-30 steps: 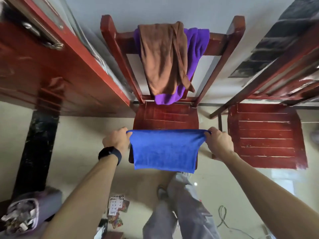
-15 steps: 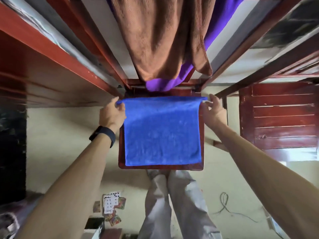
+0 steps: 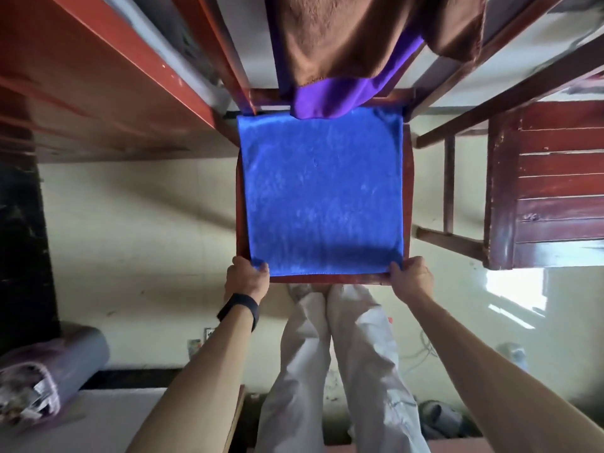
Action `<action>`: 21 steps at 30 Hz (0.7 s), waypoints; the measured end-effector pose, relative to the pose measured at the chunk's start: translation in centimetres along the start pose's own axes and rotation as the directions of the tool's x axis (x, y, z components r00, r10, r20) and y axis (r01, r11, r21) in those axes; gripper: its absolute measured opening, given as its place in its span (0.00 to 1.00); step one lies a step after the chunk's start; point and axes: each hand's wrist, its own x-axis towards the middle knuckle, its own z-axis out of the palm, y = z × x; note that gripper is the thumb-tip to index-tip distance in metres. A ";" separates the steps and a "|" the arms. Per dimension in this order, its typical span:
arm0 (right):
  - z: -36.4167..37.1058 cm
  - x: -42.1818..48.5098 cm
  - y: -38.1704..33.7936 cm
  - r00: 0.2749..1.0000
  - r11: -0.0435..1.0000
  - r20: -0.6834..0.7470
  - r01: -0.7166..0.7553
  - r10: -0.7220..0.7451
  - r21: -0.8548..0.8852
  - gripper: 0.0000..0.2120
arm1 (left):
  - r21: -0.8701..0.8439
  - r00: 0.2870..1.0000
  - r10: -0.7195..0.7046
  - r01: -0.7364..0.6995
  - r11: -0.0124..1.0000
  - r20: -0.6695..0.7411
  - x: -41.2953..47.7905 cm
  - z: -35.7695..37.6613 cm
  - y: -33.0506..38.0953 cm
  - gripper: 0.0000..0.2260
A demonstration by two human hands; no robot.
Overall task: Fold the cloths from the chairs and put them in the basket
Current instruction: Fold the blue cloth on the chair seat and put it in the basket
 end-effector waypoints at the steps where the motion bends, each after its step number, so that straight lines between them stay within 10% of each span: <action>1: 0.1 0.3 0.1 1.000 1.000 -0.016 -0.005 0.006 0.022 0.16 | 0.001 1.000 0.011 -0.011 1.000 0.007 0.1 0.4 -0.5 0.16; 10: -1.5 1.6 -1.1 0.998 0.997 0.009 -0.065 0.064 0.050 0.09 | -0.296 0.994 0.103 -0.106 0.949 -0.028 1.0 -1.0 -1.0 0.05; 21: -4.9 -1.3 -2.2 0.980 0.882 0.184 -0.149 0.072 0.447 0.10 | -0.724 0.989 -0.014 0.115 0.680 0.144 -2.3 -5.3 0.9 0.03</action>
